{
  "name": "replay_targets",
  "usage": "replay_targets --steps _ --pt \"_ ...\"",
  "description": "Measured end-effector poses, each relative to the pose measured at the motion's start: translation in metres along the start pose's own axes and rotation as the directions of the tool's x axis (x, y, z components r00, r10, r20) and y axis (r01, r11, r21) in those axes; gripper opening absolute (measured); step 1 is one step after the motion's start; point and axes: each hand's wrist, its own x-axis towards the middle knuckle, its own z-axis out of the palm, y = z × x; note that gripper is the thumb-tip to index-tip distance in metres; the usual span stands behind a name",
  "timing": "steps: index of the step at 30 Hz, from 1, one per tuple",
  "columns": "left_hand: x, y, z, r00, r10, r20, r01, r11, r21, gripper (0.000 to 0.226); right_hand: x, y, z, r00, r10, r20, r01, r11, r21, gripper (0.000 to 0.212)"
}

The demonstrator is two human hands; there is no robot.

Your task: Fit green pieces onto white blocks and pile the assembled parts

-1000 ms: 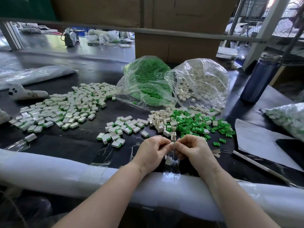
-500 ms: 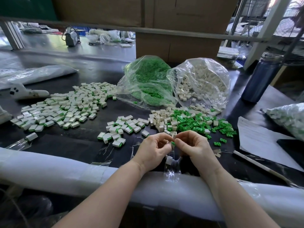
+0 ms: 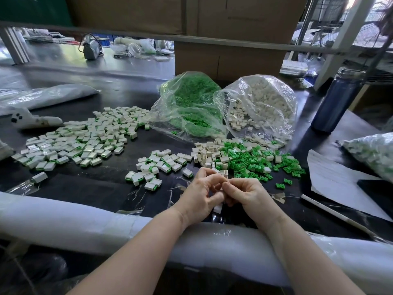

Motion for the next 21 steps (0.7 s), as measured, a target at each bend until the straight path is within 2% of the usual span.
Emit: replay_targets --steps 8,21 --pt "0.0006 -0.0016 0.0021 0.999 0.046 0.011 -0.046 0.998 0.035 0.019 -0.0008 -0.0014 0.0009 0.999 -0.013 -0.029 0.012 1.0 -0.025 0.024" --pt "0.0013 -0.0019 0.003 0.999 0.037 0.028 -0.038 0.998 0.059 0.018 -0.0002 -0.0009 0.0001 0.998 0.021 -0.057 -0.022 1.0 -0.016 0.021"
